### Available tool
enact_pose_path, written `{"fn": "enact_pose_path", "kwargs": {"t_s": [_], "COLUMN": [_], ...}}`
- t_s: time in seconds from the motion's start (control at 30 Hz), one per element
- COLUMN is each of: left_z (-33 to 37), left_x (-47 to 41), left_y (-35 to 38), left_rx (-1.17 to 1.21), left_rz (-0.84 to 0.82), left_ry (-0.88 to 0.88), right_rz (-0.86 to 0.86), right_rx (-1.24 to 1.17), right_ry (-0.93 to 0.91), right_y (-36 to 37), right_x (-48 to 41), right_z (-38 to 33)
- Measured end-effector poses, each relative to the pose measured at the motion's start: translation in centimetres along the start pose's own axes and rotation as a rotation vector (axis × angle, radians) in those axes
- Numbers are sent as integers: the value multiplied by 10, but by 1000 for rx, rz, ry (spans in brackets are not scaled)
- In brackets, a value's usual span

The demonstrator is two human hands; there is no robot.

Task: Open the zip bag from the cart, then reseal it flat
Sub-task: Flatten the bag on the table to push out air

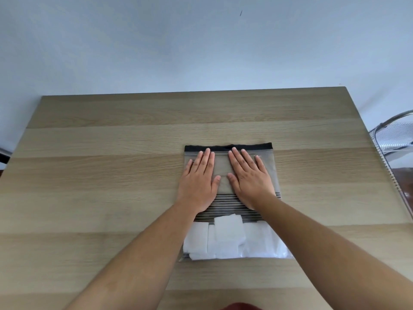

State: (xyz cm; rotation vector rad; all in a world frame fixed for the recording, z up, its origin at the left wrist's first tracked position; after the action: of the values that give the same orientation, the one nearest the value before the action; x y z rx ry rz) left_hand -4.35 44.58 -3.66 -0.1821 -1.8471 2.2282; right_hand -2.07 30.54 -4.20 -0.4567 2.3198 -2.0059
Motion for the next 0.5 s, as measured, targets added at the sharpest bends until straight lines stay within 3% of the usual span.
{"fn": "enact_pose_path", "kwargs": {"t_s": [0.33,0.5], "left_z": [-48,-45], "left_x": [24,22], "left_y": [0,-8], "left_rx": [-40,54], "left_rz": [-2,-93], "left_ry": [-139,-167], "right_rz": [62,-80], "right_rx": [1,-119], "right_ry": [249,306], "right_y": [-12,-20], "right_x": [20,23], "right_z": [82,86]}}
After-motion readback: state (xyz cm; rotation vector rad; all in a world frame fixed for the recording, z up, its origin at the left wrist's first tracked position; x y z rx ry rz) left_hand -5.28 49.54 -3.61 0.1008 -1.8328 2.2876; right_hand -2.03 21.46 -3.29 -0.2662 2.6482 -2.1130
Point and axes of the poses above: each hand's wrist, its own x-axis away from the middle knuckle, its own y-axis out of the palm, z = x × y, the point moved 6 cm from there along -x, towards the middle knuckle, and after that the axes turned 8 degrees about y, right-handed, at the moved point
